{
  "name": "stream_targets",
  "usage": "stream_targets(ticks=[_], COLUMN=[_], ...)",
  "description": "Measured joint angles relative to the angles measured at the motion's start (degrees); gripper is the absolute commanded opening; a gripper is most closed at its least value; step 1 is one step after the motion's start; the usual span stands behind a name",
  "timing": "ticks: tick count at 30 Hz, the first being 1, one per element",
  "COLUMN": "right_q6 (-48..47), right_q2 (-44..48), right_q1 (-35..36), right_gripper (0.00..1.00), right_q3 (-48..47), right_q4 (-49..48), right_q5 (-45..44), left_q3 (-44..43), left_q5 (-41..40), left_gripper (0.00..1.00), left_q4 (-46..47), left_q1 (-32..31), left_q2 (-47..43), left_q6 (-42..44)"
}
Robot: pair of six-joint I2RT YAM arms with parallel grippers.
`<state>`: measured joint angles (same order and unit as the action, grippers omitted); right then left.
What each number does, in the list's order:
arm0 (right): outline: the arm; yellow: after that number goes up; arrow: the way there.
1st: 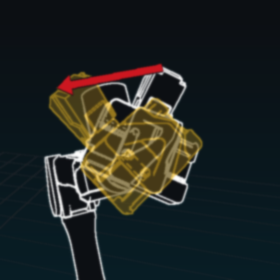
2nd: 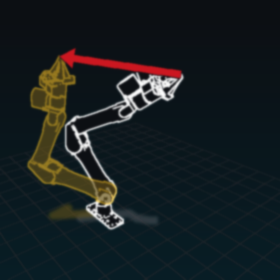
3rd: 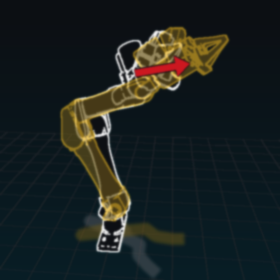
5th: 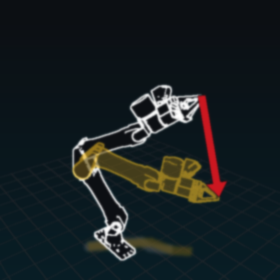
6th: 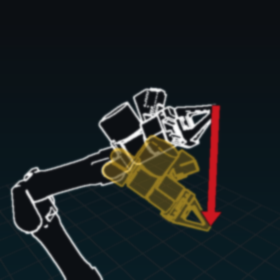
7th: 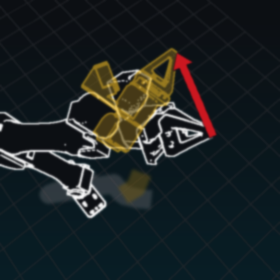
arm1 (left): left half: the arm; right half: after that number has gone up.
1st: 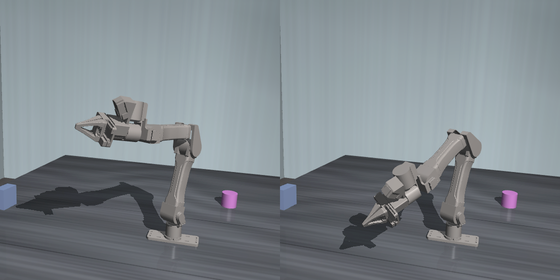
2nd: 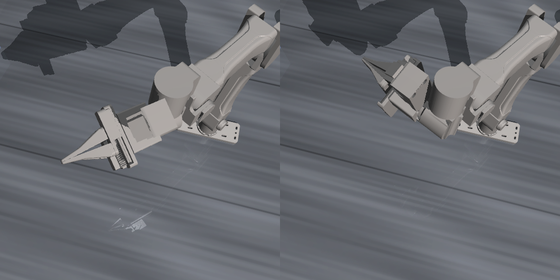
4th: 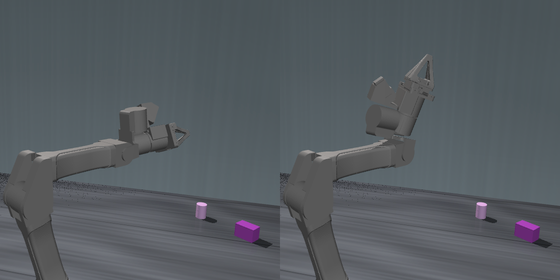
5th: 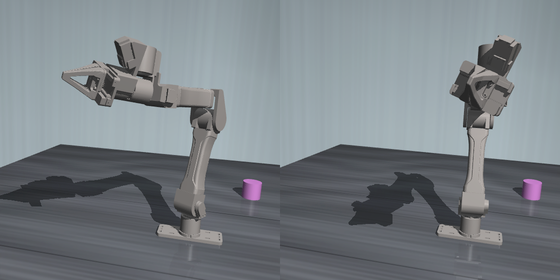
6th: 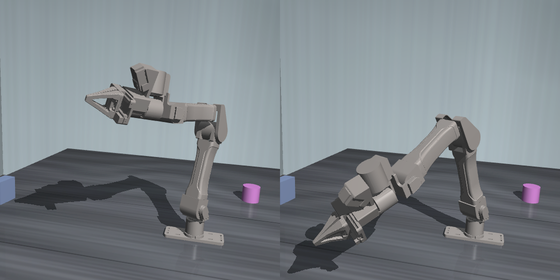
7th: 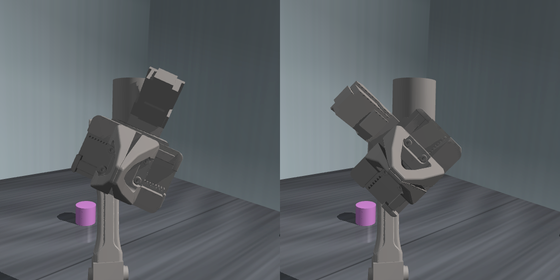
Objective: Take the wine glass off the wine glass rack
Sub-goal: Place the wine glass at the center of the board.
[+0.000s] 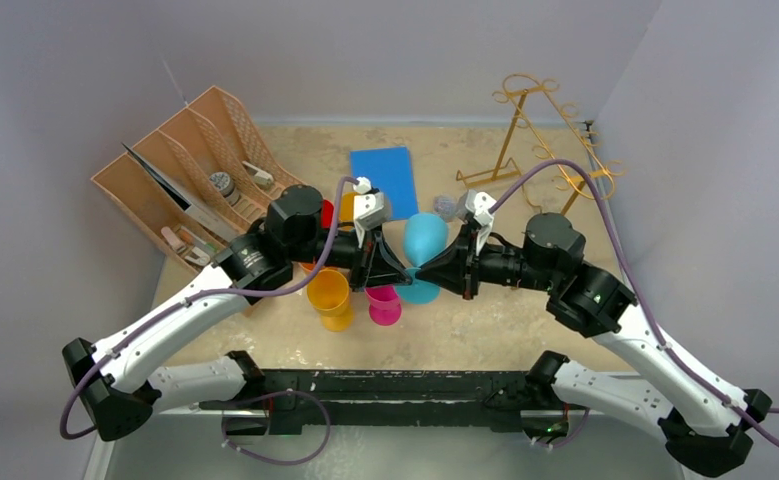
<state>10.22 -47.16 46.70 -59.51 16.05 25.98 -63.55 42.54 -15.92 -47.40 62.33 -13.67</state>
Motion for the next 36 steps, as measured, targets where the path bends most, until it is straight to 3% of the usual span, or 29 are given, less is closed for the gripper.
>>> stream_targets(ticks=[3, 6, 17, 21, 26, 36], right_q6=[0.61, 1.73, 7.15, 11.06, 16.2, 21.86], right_q2=[0.44, 1.03, 10.99, 14.36, 11.93, 4.13], right_q1=[0.17, 0.17, 0.17, 0.17, 0.17, 0.39], right_gripper=[0.33, 0.52, 0.7, 0.7, 0.6, 0.2], right_q3=[0.22, 0.74, 5.44, 9.22, 14.1, 18.84], right_q4=[-0.2, -0.63, 1.46, 0.81, -4.07, -19.98], right_q5=[0.26, -0.15, -8.0, -9.68, -9.53, -5.62], left_q3=[0.0, 0.02, 1.62, 1.81, 2.64, 3.93], left_q5=[0.85, 0.85, -2.16, -3.3, -3.54, -5.05], left_gripper=[0.0, 0.0, 0.0, 0.0, 0.0, 0.0], left_q4=[0.09, -0.07, 1.64, 3.15, 5.62, 8.41], left_q1=[0.0, 0.0, 0.0, 0.0, -0.04, -0.26], left_q2=[-0.22, -0.59, -1.97, -1.97, -1.97, -2.08], left_q6=[0.02, 0.39, 3.34, 4.37, 4.44, 4.26])
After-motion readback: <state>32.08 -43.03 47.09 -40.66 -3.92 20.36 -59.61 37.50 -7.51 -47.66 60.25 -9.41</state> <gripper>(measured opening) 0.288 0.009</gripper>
